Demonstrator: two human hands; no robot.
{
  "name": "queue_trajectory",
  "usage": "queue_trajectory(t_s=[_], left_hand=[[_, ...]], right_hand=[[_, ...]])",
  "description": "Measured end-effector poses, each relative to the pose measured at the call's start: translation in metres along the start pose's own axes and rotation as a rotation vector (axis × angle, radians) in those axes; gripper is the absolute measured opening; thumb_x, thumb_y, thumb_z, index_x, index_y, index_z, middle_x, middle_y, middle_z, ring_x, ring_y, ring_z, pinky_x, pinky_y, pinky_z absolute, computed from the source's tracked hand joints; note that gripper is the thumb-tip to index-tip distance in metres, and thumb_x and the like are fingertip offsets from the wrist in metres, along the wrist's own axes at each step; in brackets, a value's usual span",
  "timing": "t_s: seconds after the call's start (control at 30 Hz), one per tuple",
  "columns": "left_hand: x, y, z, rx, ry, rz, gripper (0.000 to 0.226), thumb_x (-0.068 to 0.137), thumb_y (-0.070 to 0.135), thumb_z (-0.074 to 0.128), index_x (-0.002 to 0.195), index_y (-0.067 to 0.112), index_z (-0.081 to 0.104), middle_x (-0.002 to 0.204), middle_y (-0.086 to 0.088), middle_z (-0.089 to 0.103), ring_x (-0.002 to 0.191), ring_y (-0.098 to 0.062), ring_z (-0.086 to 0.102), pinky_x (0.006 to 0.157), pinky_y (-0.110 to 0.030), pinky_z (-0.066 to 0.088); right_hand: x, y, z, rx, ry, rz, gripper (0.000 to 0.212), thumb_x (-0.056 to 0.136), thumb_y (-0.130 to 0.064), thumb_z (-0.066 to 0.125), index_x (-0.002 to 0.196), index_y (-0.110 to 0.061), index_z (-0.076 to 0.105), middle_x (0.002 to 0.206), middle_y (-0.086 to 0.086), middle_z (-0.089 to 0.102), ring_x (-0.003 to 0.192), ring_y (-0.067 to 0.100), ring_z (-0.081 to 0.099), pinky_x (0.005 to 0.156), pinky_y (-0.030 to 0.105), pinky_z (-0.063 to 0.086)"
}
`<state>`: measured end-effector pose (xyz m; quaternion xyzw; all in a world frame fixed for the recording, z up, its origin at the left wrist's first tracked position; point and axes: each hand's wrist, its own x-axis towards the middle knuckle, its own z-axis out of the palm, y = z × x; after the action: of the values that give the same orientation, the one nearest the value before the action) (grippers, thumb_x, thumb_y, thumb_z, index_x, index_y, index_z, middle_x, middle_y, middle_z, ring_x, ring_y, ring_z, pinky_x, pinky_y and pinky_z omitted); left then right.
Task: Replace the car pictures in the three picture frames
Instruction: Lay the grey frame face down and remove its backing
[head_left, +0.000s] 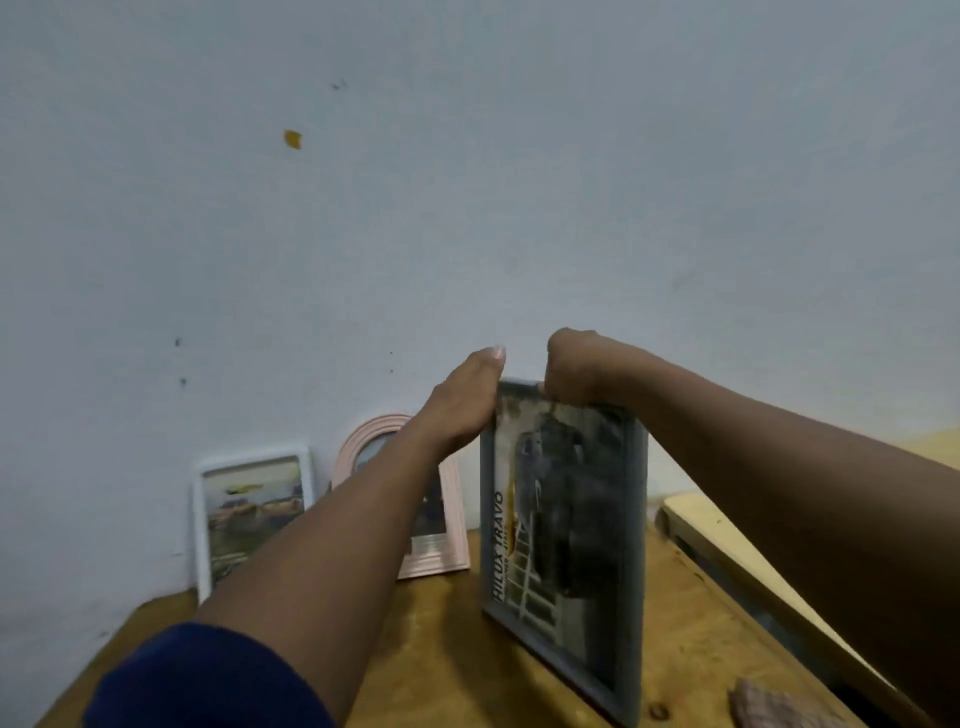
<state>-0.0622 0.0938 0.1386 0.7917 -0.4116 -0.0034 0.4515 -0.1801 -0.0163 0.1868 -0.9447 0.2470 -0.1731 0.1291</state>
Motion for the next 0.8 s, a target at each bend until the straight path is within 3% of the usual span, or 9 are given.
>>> queue_trajectory(t_s=[0.07, 0.13, 0.2, 0.3, 0.47, 0.6, 0.67, 0.73, 0.8], left_hand=[[-0.011, -0.007, -0.02, -0.04, 0.015, -0.08, 0.064, 0.105, 0.061, 0.021, 0.159, 0.029, 0.03, 0.166, 0.001, 0.029, 0.147, -0.028, 0.036, 0.121, -0.053, 0.027], [-0.021, -0.015, -0.037, -0.064, 0.043, -0.117, 0.062, 0.105, 0.061, 0.021, 0.158, 0.031, 0.034, 0.165, 0.001, 0.03, 0.146, -0.029, 0.037, 0.12, -0.053, 0.029], [-0.03, -0.022, -0.051, -0.092, 0.06, -0.13, 0.058, 0.106, 0.058, 0.021, 0.153, 0.031, 0.044, 0.162, 0.0, 0.036, 0.143, -0.029, 0.041, 0.118, -0.052, 0.032], [-0.043, -0.025, -0.07, -0.089, 0.069, -0.148, 0.058, 0.107, 0.056, 0.023, 0.14, 0.026, 0.059, 0.153, -0.004, 0.048, 0.133, -0.029, 0.049, 0.113, -0.051, 0.039], [-0.069, -0.045, -0.096, 0.013, 0.118, -0.177, 0.056, 0.105, 0.055, 0.038, 0.141, 0.018, 0.058, 0.152, -0.006, 0.05, 0.131, -0.028, 0.052, 0.112, -0.052, 0.04], [-0.096, -0.068, -0.112, -0.054, 0.154, -0.197, 0.049, 0.103, 0.045, 0.053, 0.136, 0.012, 0.063, 0.147, -0.004, 0.055, 0.131, -0.024, 0.053, 0.114, -0.045, 0.04], [-0.11, -0.086, -0.115, -0.1, 0.19, -0.251, 0.049, 0.101, 0.045, 0.058, 0.135, 0.01, 0.065, 0.142, -0.004, 0.058, 0.128, -0.023, 0.056, 0.113, -0.041, 0.041], [-0.124, -0.11, -0.113, -0.173, 0.232, -0.339, 0.046, 0.098, 0.046, 0.062, 0.127, 0.01, 0.07, 0.132, -0.008, 0.066, 0.117, -0.025, 0.063, 0.108, -0.043, 0.047], [-0.141, -0.133, -0.106, -0.284, 0.251, -0.418, 0.045, 0.092, 0.049, 0.068, 0.113, 0.01, 0.075, 0.118, -0.013, 0.073, 0.107, -0.029, 0.069, 0.103, -0.05, 0.051]], right_hand=[[-0.006, -0.031, 0.004, -0.05, -0.013, -0.03, 0.03, 0.095, -0.012, 0.059, 0.122, -0.002, 0.057, 0.114, 0.014, 0.062, 0.101, 0.026, 0.061, 0.086, 0.034, 0.052], [-0.011, -0.057, 0.008, -0.072, -0.043, -0.057, 0.031, 0.096, -0.016, 0.057, 0.122, 0.001, 0.056, 0.115, 0.014, 0.063, 0.107, 0.029, 0.061, 0.088, 0.034, 0.052], [-0.015, -0.077, 0.01, -0.03, -0.112, -0.073, 0.029, 0.098, -0.023, 0.056, 0.114, 0.002, 0.055, 0.107, 0.014, 0.063, 0.101, 0.031, 0.065, 0.074, 0.034, 0.054], [-0.016, -0.095, 0.017, 0.236, -0.264, -0.041, 0.023, 0.098, -0.02, 0.055, 0.103, 0.002, 0.061, 0.095, 0.015, 0.069, 0.077, 0.027, 0.07, 0.051, 0.032, 0.057], [-0.024, -0.09, 0.042, 0.482, -0.317, -0.074, 0.031, 0.1, -0.031, 0.055, 0.108, -0.003, 0.066, 0.1, 0.014, 0.072, 0.081, 0.024, 0.071, 0.07, 0.039, 0.062], [-0.037, -0.078, 0.091, 0.448, -0.367, -0.091, 0.037, 0.099, -0.039, 0.056, 0.116, -0.008, 0.065, 0.114, 0.01, 0.066, 0.1, 0.024, 0.065, 0.081, 0.043, 0.059], [-0.047, -0.074, 0.117, 0.42, -0.404, -0.131, 0.042, 0.099, -0.043, 0.053, 0.124, -0.011, 0.062, 0.118, 0.005, 0.059, 0.1, 0.022, 0.059, 0.082, 0.04, 0.056], [-0.057, -0.071, 0.144, 0.393, -0.439, -0.162, 0.045, 0.1, -0.043, 0.052, 0.129, -0.01, 0.06, 0.12, 0.006, 0.057, 0.094, 0.019, 0.055, 0.078, 0.032, 0.051], [-0.065, -0.066, 0.173, 0.378, -0.481, -0.158, 0.046, 0.099, -0.045, 0.053, 0.13, -0.013, 0.058, 0.129, 0.008, 0.058, 0.106, 0.022, 0.056, 0.089, 0.035, 0.046]])
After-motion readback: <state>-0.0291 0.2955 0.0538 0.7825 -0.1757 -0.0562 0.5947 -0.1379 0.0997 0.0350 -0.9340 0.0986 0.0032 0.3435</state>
